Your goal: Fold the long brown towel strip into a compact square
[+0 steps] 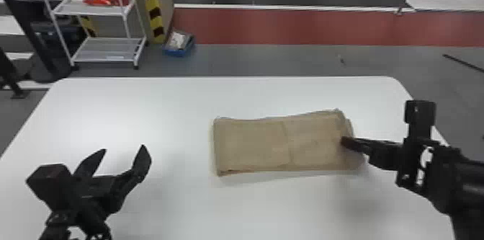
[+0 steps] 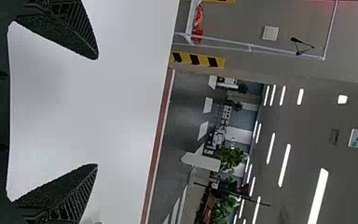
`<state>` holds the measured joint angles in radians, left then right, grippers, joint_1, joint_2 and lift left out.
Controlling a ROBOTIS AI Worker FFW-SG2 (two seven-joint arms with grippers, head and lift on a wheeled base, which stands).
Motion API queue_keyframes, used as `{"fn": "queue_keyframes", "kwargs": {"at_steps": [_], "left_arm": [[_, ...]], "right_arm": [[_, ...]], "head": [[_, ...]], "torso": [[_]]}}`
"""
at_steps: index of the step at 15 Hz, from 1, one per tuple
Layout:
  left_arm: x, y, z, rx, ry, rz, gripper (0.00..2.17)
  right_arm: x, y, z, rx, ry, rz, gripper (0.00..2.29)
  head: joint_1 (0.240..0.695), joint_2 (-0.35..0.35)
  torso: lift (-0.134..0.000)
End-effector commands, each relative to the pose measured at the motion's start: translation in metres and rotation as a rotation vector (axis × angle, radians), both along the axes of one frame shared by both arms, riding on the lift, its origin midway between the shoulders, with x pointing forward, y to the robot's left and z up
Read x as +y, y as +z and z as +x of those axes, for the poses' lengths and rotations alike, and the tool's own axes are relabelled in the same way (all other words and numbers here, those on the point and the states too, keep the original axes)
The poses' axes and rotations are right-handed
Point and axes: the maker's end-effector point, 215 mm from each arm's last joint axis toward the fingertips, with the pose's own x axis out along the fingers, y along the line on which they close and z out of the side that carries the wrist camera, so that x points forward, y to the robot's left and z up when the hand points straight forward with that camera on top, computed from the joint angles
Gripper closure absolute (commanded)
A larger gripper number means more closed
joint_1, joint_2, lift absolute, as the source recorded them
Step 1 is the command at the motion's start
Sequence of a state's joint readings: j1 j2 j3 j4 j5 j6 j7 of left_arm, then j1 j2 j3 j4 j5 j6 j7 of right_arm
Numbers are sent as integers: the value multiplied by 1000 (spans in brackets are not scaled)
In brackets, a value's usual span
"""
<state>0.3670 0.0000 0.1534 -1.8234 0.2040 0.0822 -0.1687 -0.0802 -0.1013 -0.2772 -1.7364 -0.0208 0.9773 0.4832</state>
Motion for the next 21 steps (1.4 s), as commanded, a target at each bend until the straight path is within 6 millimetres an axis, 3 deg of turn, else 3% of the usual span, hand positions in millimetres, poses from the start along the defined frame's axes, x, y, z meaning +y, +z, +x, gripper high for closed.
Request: {"fn": "queue_keyframes", "kwargs": {"at_steps": [1,4,6,8,10,13,15,16,17,19,20,21], "left_arm": [[0,-2,0,3,0,-2,46],[1,0,0,0,2,-4,46],[3,1,0,-3,5,-3,46],[5,6,1,-23,11,0,46],[5,6,1,-26,13,-3,46],[5,4,1,-22,15,-3,46],[8,2,0,-18,20,-4,46],[9,2,0,-17,19,-3,46],[10,0,-1,-14,20,-5,46],[11,-1,0,-15,20,-10,46],[11,-1,0,-16,20,-12,46],[12,-3,-1,-14,19,-11,46]], "right_arm": [[-4,0,-1,2,-9,4,1629],[-13,18,0,-28,-33,34,1706],[-19,57,0,-86,-54,84,1706],[-5,100,-5,-144,-31,153,1706],[34,131,-10,-210,31,194,1706],[132,150,-10,-242,173,198,1706],[197,153,-8,-254,263,141,1706],[218,145,-11,-242,302,99,1706],[239,130,-14,-228,338,43,1703],[275,102,-18,-202,388,-13,1673],[288,85,-25,-172,417,-36,1234],[296,71,-29,-152,434,-64,495]], "head": [[695,-36],[695,-40],[695,-48],[695,-53],[695,-45],[695,22],[695,77],[695,103],[695,161],[695,205],[695,242],[695,262]], "torso": [[-126],[-126],[-126],[-126],[-126],[-126],[-126],[-126],[-126],[-126],[-126],[-126]]}}
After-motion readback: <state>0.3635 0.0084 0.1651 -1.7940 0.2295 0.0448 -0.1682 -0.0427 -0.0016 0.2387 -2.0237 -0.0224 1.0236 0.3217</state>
